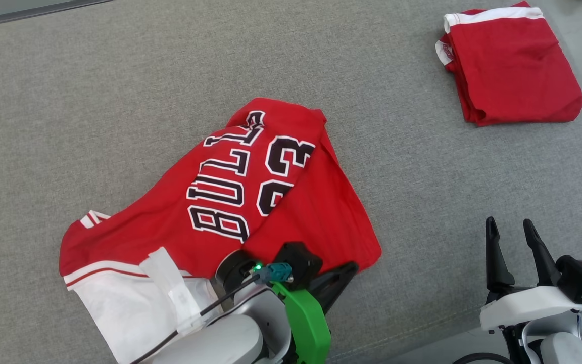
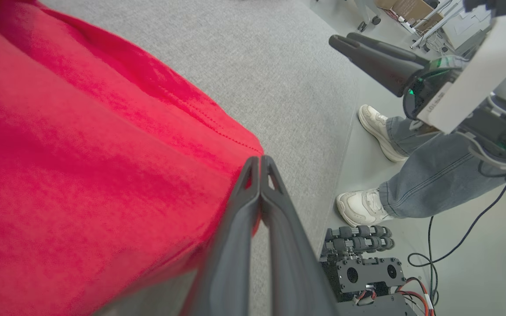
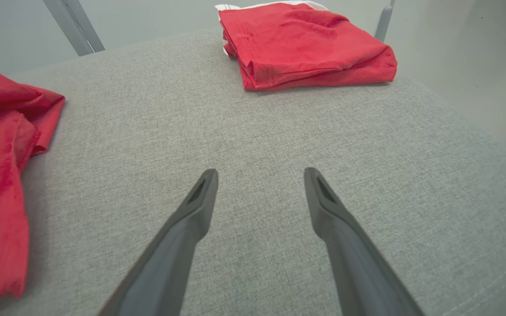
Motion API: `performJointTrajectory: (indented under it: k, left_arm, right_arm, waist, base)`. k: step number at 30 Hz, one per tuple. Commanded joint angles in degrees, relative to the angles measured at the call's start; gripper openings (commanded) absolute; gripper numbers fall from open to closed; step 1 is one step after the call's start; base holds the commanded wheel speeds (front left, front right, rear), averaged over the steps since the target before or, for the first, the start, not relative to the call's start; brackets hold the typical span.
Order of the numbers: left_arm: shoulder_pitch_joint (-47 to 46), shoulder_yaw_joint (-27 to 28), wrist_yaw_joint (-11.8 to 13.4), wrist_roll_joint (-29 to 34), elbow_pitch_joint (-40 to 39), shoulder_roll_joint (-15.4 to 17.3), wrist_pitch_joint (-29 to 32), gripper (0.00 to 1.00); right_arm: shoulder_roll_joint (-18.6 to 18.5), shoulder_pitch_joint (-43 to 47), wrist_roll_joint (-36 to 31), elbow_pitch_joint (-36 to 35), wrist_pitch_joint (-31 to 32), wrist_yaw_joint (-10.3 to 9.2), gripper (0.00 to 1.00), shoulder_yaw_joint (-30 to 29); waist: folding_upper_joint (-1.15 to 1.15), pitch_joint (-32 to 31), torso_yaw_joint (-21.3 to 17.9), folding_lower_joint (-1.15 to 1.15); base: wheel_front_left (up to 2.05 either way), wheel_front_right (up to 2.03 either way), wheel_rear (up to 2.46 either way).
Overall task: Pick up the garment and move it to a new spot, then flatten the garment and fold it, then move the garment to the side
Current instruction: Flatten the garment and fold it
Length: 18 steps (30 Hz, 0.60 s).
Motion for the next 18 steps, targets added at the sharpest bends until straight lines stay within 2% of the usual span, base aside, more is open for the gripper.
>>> performJointTrajectory:
  k: [1, 7, 14, 18]
  left_arm:
    - [0.93, -0.32, -0.66, -0.07, 0.54, -0.02, 0.01, 0.0]
    - [2.9, -0.76, -3.64, -1.04, 4.16, -1.32, -1.18, 0.0]
    - [1.02, 2.92, -3.03, -0.23, 9.63, -3.44, -8.82, 0.0]
    - [-0.43, 4.21, -2.76, -0.37, 12.55, -4.39, -9.94, 0.0]
  right_arm:
    - [-0.18, -0.18, 0.24, 0.12, -0.07, -0.07, 1.0, -0.22]
    - [-0.18, -0.28, -0.44, 0.22, -0.07, -0.07, 1.0, -0.54]
    - [-0.17, -0.26, -1.39, -0.1, -0.07, -0.07, 1.0, -0.96]
    - [-0.18, -0.19, -1.87, -0.13, -0.07, -0.07, 1.0, -1.01]
  waist:
    - [0.0, 0.02, 0.07, 0.0]
    - [0.0, -0.24, 0.6, 0.0]
    - [0.0, -0.86, 1.55, 0.0]
    - [0.0, -1.2, 2.0, 0.0]
  base:
    - [0.0, 0.0, 0.0]
    - [0.0, 0.0, 0.0]
    - [0.0, 0.0, 0.0]
    - [0.0, 0.0, 0.0]
